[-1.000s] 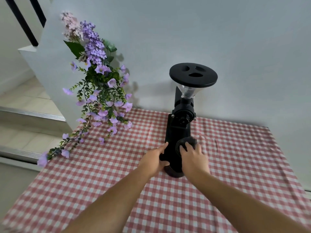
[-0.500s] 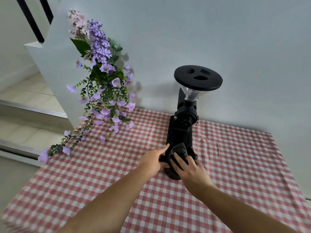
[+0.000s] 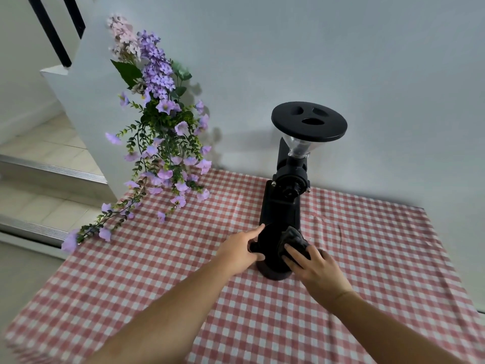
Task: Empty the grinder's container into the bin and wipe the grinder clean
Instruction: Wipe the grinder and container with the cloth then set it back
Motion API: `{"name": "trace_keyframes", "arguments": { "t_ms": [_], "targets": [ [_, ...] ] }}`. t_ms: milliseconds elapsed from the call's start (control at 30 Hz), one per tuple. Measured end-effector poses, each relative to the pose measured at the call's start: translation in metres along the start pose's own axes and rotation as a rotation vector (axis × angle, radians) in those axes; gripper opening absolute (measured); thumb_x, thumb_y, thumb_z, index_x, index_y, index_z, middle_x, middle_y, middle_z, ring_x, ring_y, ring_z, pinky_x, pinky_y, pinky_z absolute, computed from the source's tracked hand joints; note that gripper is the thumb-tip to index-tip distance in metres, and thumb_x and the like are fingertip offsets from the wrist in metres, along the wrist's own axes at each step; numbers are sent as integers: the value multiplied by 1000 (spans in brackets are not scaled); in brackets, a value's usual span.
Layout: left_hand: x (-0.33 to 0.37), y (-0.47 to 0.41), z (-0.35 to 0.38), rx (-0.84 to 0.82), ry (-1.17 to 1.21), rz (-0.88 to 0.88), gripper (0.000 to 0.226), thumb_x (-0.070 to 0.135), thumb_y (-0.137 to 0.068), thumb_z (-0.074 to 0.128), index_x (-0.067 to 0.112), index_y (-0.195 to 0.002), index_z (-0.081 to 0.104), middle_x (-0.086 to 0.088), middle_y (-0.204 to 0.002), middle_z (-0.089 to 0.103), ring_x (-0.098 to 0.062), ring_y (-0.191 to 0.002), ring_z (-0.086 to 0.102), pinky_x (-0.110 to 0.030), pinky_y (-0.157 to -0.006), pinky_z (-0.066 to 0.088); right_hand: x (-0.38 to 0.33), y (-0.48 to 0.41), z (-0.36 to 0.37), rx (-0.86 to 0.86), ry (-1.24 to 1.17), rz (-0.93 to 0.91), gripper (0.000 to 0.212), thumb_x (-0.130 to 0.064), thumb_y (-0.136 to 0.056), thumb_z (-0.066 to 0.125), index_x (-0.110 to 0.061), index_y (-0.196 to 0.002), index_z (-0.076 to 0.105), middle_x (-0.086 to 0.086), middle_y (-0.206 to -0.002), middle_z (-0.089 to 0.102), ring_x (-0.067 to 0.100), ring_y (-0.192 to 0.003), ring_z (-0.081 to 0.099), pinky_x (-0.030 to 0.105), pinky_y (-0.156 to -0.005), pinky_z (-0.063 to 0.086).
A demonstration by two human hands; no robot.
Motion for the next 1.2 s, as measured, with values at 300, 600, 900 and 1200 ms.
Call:
{"name": "trace_keyframes", "arguments": {
  "t_ms": [300,600,900,1200],
  "targets": [
    [1,2,2,18,7,8,79,34,-88,70,48,-149,22,3,-150,46,-14,-113,60,-17,-75,48,3,-3,0,23,-312,337,53,-8,-85,56,-25,-134,46,1,-149,36,32,-125,39,32,-74,56],
    [3,-2,-3,-18,-10,-13,78,30,-89,69,44,-151,23,-1,-154,42,-21,-130,50,-31,-97,49,-16,-22,0,-39,-352,190,66,-6,-90,46,-29,-146,20,-5,-158,8,27,-133,21,27,-77,51],
    [7,3,-1,23,-70,5,78,34,-90,68,46,-151,21,4,-145,52,-27,-110,63,-20,-69,48,21,-2,6,-47,-218,133,60,-10,-91,45,-31,-144,25,-7,-157,14,25,-122,31,31,-82,44],
    [9,4,-1,-24,-74,-40,75,33,-93,62,43,-153,18,3,-128,62,-16,-104,63,-36,-90,54,42,-29,-41,202,-318,258,46,-14,-89,52,-32,-131,43,-10,-137,44,19,-112,37,28,-66,45]
  ]
}}
Point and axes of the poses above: each hand's wrist, its own y-axis away from the middle knuckle, its own z-axis out of the palm, x = y × z, the point moved 5 cm from there along -y, towards the middle knuckle
